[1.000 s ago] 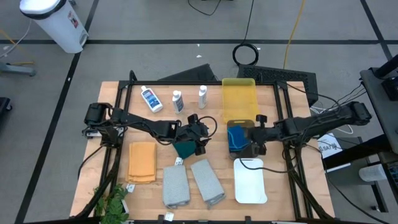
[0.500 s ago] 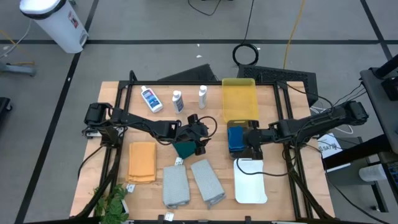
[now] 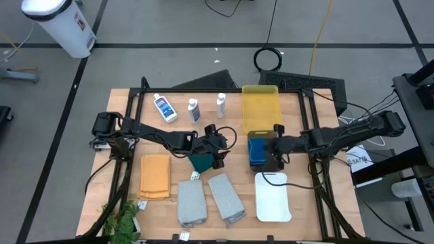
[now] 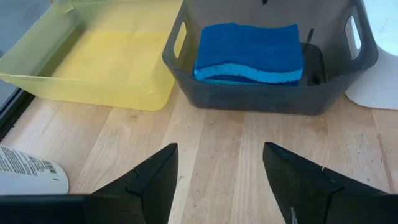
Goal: Pick & Place Kitchen Items
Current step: Put the blue sponge into the black bin
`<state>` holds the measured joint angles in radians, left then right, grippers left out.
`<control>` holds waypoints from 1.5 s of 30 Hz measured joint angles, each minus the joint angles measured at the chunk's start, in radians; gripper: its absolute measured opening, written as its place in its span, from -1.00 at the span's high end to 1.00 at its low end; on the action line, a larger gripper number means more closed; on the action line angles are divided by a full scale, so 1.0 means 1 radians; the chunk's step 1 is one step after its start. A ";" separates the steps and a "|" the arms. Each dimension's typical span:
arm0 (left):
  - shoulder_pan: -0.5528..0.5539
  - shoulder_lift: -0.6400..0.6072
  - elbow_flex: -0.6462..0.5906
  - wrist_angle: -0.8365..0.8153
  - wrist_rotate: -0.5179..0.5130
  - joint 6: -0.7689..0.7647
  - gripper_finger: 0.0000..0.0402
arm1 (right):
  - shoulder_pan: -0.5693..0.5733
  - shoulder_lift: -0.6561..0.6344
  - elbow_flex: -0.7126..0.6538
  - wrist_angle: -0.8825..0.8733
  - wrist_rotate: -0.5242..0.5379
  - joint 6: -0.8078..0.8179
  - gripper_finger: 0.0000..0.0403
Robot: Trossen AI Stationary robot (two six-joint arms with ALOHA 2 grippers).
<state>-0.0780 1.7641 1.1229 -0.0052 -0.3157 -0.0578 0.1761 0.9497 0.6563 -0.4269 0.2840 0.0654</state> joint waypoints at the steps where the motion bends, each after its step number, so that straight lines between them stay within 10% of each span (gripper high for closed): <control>1: 0.000 0.000 0.000 0.000 0.000 0.000 -0.19 | 0.000 0.000 0.000 0.033 -0.001 -0.004 1.00; 18: 0.000 0.000 0.000 0.000 0.000 -0.003 -0.19 | -0.180 0.305 0.003 0.032 -0.308 -0.099 1.00; 45: 0.000 0.000 0.000 0.000 0.000 -0.001 -0.19 | -0.202 0.131 -0.016 0.113 -0.101 -0.104 1.00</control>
<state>-0.0780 1.7641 1.1229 -0.0051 -0.3157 -0.0586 -0.0260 1.0810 0.6407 -0.3139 0.1829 -0.0387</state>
